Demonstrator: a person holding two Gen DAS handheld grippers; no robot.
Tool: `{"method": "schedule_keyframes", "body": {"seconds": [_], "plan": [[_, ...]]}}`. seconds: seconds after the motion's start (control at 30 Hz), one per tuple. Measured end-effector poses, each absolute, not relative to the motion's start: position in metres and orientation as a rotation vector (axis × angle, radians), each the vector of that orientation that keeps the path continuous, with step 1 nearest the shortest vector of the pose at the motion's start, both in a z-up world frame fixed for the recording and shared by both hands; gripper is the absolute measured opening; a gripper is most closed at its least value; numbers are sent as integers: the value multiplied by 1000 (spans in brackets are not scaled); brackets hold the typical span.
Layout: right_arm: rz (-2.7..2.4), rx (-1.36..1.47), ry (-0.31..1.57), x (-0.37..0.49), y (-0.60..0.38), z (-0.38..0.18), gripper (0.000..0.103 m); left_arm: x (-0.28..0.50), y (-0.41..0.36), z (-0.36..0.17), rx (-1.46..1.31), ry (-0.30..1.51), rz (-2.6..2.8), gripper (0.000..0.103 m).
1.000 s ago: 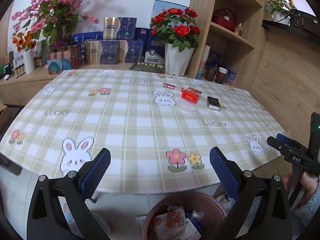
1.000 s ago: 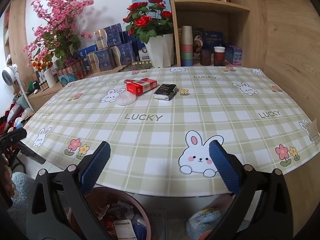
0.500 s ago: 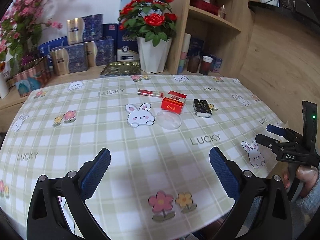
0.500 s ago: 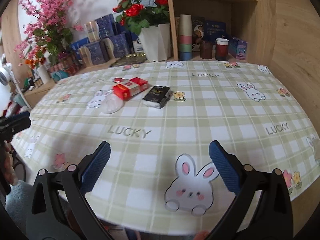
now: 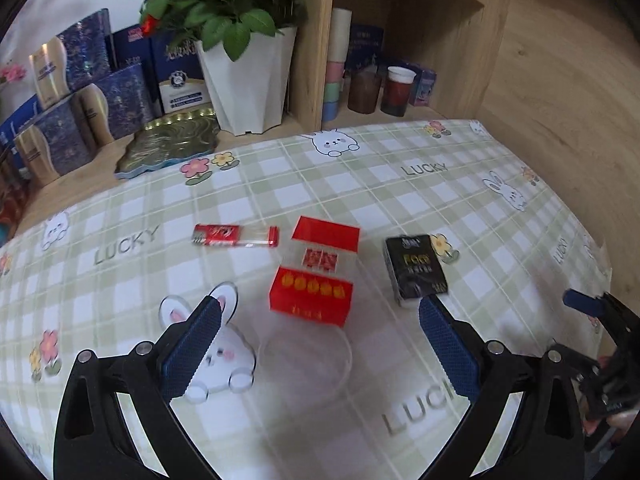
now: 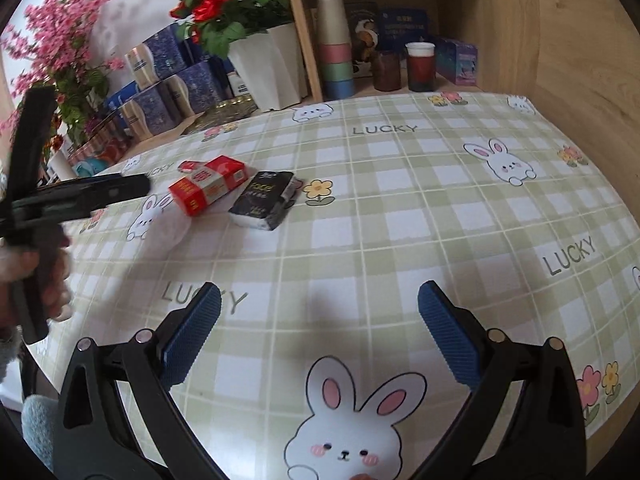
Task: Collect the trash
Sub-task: 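Grasp the red cigarette box with the left gripper while the right approaches the black tissue pack, then grasp the black Face tissue pack with the right gripper while the left holds the box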
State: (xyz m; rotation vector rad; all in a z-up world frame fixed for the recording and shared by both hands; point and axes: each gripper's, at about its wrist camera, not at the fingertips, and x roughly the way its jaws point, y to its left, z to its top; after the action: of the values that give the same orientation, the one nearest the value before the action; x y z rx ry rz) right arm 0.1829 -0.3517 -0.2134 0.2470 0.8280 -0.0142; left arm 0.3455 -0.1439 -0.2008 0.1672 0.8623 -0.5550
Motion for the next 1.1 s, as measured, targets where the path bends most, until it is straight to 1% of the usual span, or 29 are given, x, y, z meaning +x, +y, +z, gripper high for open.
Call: {"method": "schedule_keyframes", "body": {"seconds": [0.17, 0.23, 0.37, 0.47, 0.53, 0.7, 0.83, 0.93, 1.0, 1.1], "plan": [[-11, 254, 826, 190, -359, -215, 97, 383, -165, -223, 198, 935, -540, 96], [-14, 249, 830, 193, -362, -216, 97, 392, -172, -229, 226, 957, -549, 91], [-26, 261, 838, 198, -367, -218, 97, 406, -186, -244, 292, 998, -540, 88], [-27, 270, 843, 200, -367, -220, 97, 410, -188, -251, 282, 1020, -547, 76], [-17, 276, 851, 202, -366, -221, 97, 409, -187, -253, 279, 1019, -548, 57], [12, 247, 860, 213, -355, -217, 97, 398, -181, -241, 281, 975, -608, 56], [59, 296, 865, 233, -344, -215, 97, 387, -163, -209, 223, 904, -627, 55], [66, 327, 869, 256, -329, -213, 97, 372, -144, -188, 163, 877, -641, 55], [55, 327, 873, 270, -321, -210, 97, 355, -128, -178, 180, 844, -629, 55], [36, 322, 884, 293, -311, -210, 94, 338, -98, -173, 153, 837, -583, 55]]}}
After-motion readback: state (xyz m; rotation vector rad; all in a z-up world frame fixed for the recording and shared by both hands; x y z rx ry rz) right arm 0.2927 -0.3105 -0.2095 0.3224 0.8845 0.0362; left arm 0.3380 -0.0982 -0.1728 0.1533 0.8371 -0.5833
